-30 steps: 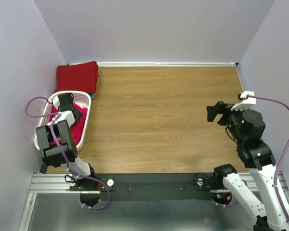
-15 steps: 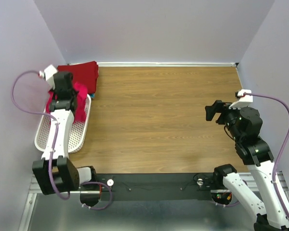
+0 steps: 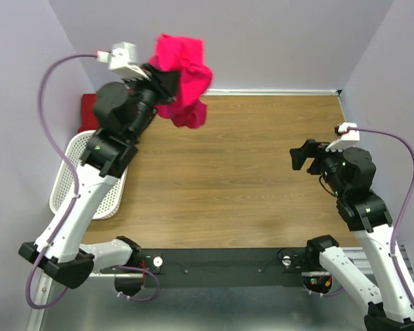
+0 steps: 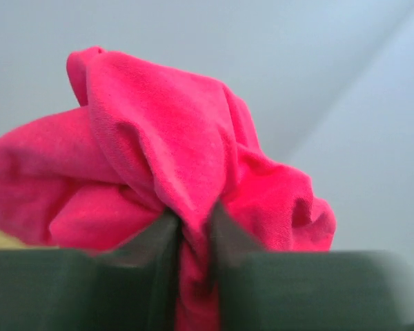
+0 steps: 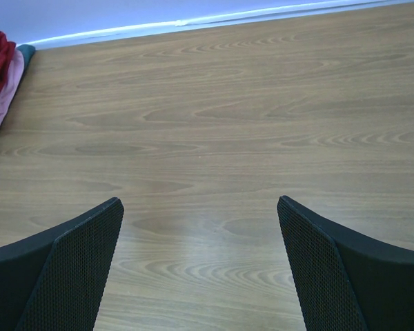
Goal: Fold and stack the t-shirts
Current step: Move the tshirt to the center of the board, then flatten the tshirt out
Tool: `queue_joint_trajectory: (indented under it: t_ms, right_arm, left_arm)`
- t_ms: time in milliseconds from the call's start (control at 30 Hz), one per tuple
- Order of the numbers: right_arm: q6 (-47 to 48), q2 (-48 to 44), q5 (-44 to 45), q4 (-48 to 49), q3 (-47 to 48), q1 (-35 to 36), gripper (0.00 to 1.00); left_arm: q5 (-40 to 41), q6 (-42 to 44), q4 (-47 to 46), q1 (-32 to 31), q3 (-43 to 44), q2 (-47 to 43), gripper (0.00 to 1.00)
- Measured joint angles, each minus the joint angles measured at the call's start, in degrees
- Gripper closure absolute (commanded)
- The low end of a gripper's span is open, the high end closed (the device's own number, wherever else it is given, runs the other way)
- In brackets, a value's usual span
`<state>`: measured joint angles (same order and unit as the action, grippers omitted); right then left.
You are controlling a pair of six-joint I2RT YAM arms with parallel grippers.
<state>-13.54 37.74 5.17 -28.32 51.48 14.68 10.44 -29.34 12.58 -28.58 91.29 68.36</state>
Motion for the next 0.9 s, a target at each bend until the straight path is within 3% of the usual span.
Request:
queue_joint_trajectory:
  t_ms: [67, 100, 267, 467, 600, 733, 900]
  right_arm:
    - [-0.37, 0.68, -0.98, -0.02, 0.00, 0.00, 0.00]
    - [-0.44, 1.05, -1.36, -0.04, 0.00, 0.00, 0.00]
    - [-1.66, 3.98, -5.86, 0.00, -0.02, 0.00, 0.00]
    - [-3.43, 11.80, -13.60, 0.26, -0.35, 0.00, 0.01]
    - [-4.94, 18.95, -18.91, 0.35, -1.36, 0.00, 0.11]
    - [-6.10, 27.85, -23.71, 0.39, -2.60, 0.00, 0.22]
    - [-6.38, 37.79, -27.93, 0.48, -3.80, 0.68, 0.24]
  left_arm:
    - [-2.29, -0.15, -2.91, -2.73, -4.81, 0.39, 0.07]
    - [-2.99, -0.66, -4.11, -3.61, -6.60, 0.74, 0.02]
    - [-6.10, -0.11, -7.30, -6.67, -18.86, 5.49, 0.02]
    - [-4.24, -1.53, -6.75, -6.69, -30.49, 5.29, 0.07]
    - [-1.64, -3.08, -4.96, -6.69, -35.26, 4.50, 0.15]
    - [1.29, -5.03, -2.78, -6.23, -40.39, 4.39, 0.16]
    - [1.25, -7.02, -2.19, -0.79, -47.21, 4.59, 0.14]
